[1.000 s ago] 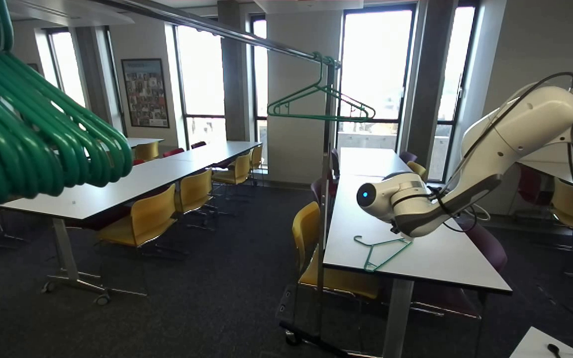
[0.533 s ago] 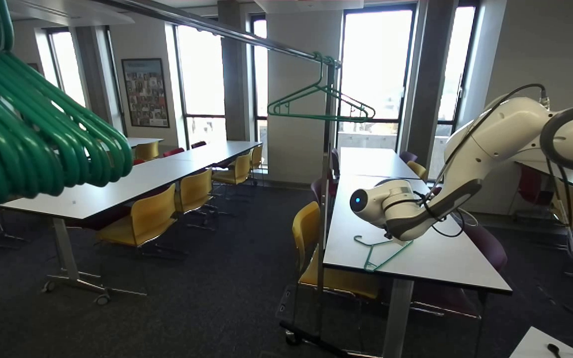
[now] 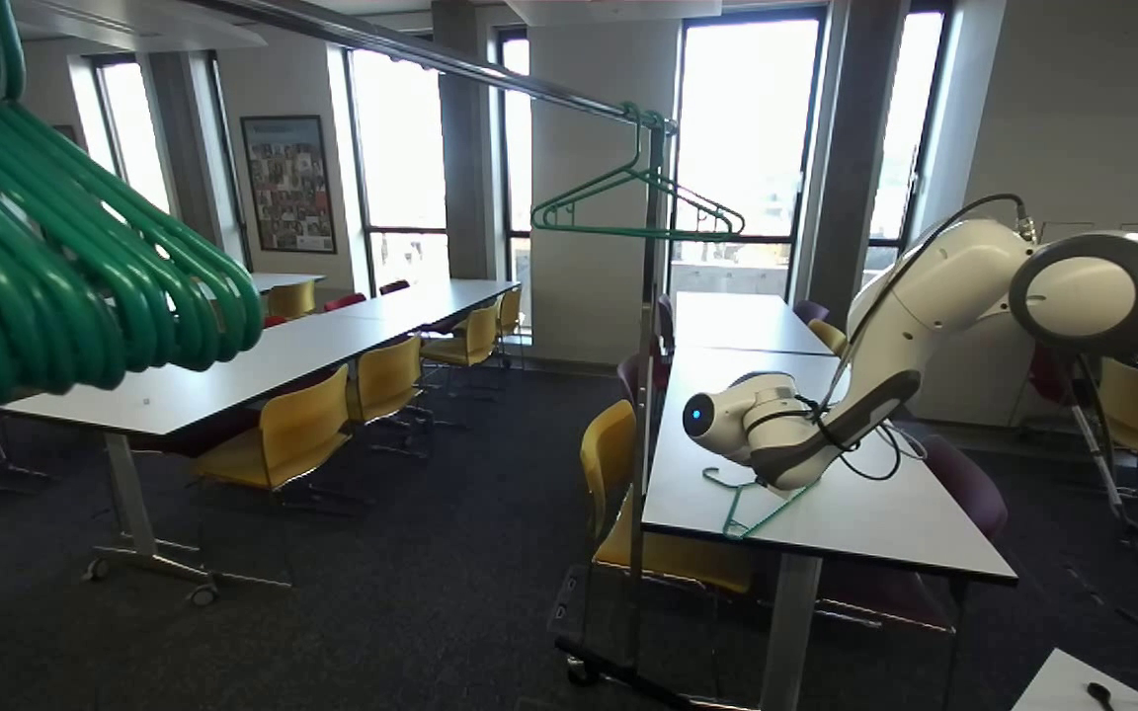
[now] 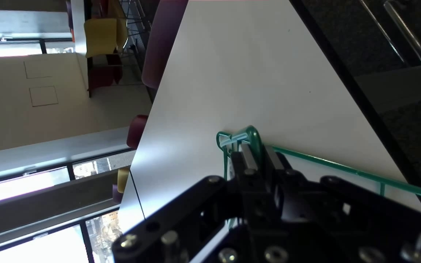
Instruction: Place the hangers on the table
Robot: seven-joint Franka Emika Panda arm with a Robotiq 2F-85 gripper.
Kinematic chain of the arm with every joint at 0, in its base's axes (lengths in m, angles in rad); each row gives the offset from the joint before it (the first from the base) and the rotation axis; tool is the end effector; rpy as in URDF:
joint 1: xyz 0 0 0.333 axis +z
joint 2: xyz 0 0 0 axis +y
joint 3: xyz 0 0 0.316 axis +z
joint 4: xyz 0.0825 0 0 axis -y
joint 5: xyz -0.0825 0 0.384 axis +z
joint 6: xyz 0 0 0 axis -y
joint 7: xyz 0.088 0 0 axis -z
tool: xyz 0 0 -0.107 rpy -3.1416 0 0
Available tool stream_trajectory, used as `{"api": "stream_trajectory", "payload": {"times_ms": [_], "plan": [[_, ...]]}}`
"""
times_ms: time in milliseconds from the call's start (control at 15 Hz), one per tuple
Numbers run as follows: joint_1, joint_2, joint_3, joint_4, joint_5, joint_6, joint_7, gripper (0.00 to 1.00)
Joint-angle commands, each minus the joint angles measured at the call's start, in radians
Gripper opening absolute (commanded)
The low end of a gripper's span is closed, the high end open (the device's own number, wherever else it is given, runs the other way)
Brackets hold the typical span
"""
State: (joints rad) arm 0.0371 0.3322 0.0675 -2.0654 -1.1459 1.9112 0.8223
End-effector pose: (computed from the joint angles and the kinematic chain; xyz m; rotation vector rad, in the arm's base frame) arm 0.5641 -0.0070 0.2699 2.1269 -0.0199 0.0476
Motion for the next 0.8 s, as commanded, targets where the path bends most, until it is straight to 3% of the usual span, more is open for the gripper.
{"api": "stream_trajectory", "payload": {"times_ms": [0, 733], "plan": [[0.034, 0.046, -0.021, 0.052, -0.034, -0.036, 0.006, 0.02], [0.052, 0.138, -0.053, 0.073, -0.137, -0.102, 0.013, 0.02]]}}
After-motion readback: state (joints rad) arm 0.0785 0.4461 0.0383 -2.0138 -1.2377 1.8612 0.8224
